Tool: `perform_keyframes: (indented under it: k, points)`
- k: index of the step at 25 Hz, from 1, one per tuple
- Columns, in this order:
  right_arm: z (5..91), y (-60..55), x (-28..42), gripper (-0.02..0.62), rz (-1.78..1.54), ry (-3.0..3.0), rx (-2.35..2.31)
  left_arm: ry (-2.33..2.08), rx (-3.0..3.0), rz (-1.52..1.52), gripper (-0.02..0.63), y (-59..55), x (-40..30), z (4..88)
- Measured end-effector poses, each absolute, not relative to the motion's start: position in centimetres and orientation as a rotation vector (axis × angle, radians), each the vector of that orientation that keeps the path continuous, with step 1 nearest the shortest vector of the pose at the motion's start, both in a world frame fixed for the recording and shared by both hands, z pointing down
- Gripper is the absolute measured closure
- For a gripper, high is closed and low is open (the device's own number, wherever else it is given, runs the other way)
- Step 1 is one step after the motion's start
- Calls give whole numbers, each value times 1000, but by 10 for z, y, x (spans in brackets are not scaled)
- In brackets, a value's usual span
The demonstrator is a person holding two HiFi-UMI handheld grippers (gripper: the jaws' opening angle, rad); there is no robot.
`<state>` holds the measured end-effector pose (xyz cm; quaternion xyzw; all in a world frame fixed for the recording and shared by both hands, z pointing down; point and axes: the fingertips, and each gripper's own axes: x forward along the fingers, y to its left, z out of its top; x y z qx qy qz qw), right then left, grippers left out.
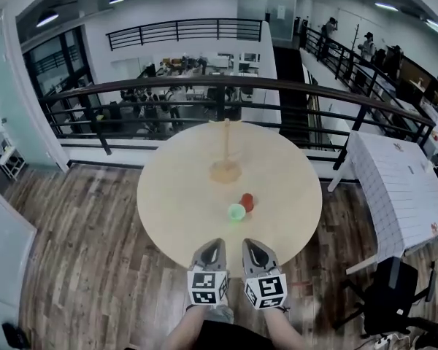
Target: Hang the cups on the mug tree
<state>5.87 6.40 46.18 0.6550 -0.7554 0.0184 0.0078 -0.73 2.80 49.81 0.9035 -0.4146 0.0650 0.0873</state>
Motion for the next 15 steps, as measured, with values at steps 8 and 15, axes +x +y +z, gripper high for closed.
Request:
perform_keyframes:
  k: [8, 15]
  points:
    - [481, -21, 127, 586, 197, -2257, 2135, -1236, 2654, 239, 594, -57, 17, 509]
    - [478, -70, 122, 586, 251, -2337, 2013, -1331, 2561, 306, 594, -96, 11, 504]
